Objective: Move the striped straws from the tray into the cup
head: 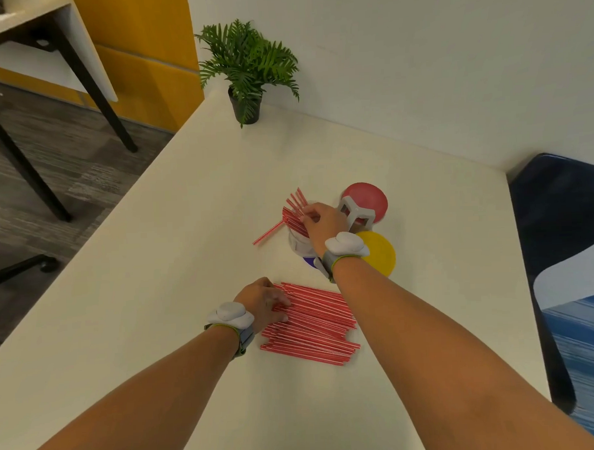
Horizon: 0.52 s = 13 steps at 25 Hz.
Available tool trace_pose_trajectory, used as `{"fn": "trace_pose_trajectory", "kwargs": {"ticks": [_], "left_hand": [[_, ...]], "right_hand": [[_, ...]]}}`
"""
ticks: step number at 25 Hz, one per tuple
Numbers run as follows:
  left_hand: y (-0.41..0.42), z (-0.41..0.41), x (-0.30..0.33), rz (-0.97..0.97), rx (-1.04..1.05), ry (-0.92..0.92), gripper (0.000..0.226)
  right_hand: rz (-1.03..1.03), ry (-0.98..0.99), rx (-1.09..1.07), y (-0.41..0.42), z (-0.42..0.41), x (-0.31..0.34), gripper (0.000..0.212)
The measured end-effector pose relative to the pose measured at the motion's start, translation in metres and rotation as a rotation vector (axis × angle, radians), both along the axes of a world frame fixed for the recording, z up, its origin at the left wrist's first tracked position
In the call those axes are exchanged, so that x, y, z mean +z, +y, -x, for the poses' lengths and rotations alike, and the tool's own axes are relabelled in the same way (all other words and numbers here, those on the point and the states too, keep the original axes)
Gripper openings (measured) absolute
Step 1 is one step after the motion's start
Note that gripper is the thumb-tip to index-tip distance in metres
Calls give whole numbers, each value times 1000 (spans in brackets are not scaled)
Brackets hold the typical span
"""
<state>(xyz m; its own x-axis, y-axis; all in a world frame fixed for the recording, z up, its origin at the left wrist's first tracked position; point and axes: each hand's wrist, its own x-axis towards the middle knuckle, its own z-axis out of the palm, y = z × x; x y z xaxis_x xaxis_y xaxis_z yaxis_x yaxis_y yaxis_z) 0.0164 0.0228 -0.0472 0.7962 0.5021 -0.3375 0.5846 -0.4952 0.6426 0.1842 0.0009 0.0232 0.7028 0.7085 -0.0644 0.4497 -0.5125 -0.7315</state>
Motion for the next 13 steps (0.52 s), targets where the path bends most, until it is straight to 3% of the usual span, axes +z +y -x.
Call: {"fn": "trace_pose_trajectory", "kwargs": {"ticks": [4, 10, 13], "left_hand": [[-2, 1, -2, 6, 36, -13, 32], [29, -2, 2, -22, 445, -206, 26], [57, -9, 4, -24, 488, -173, 38]], "right_hand": [[15, -10, 20, -7, -1, -1, 24], [-173, 41, 23, -23, 8, 4, 24], [-226, 86, 49, -42, 15, -3, 26]]}}
